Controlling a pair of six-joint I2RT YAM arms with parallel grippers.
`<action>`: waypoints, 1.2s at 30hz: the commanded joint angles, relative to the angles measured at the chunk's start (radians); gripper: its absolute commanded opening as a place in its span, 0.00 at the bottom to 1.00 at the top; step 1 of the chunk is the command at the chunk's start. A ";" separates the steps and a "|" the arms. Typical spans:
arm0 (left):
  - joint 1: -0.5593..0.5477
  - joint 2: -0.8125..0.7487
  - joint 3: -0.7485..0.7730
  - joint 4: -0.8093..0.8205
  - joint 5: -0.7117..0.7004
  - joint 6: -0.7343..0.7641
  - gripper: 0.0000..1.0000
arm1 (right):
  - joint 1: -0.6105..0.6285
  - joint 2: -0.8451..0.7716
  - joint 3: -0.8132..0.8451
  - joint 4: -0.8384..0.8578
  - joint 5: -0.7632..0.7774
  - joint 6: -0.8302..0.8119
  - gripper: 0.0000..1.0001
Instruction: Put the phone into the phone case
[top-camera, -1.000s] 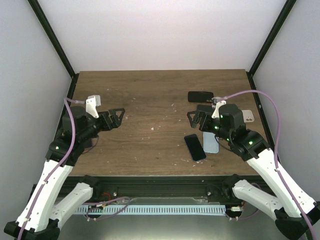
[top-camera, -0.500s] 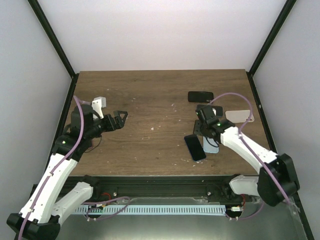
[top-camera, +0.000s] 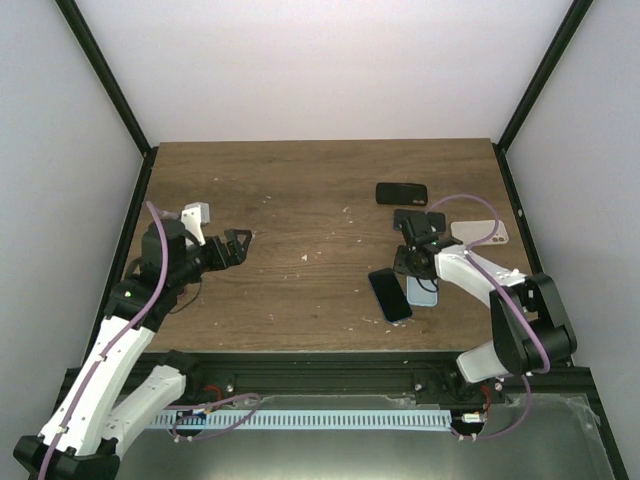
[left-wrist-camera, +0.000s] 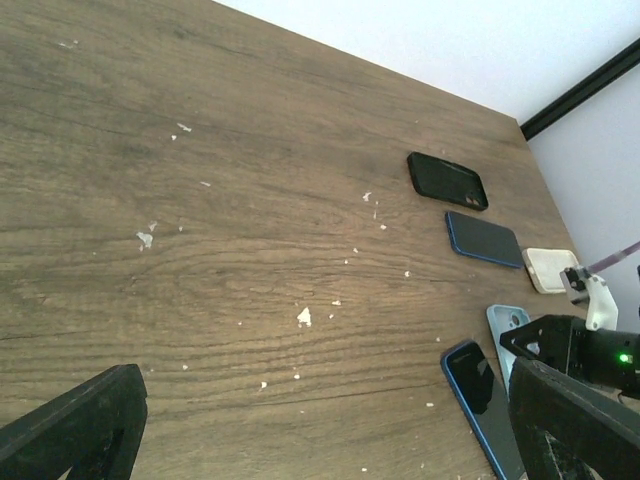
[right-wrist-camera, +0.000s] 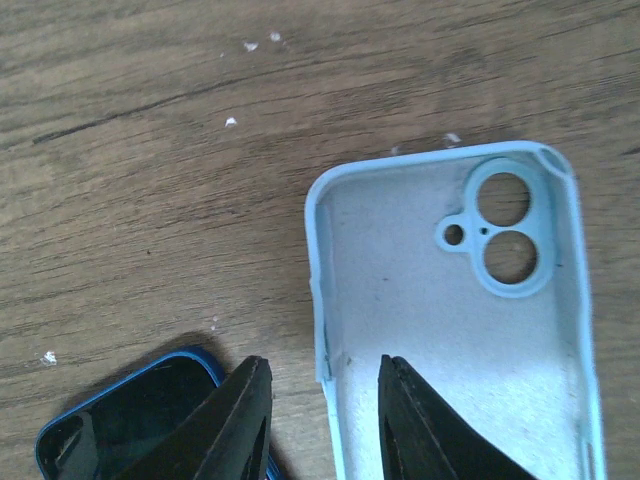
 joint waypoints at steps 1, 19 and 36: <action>-0.003 -0.019 -0.011 0.021 -0.019 0.015 1.00 | -0.013 0.043 0.031 0.013 0.000 -0.018 0.26; -0.002 -0.073 -0.018 0.008 -0.038 0.023 1.00 | -0.008 0.009 0.097 -0.047 -0.004 -0.065 0.01; -0.003 -0.113 -0.095 0.031 -0.080 0.036 0.99 | 0.337 -0.099 0.159 -0.025 -0.196 0.143 0.01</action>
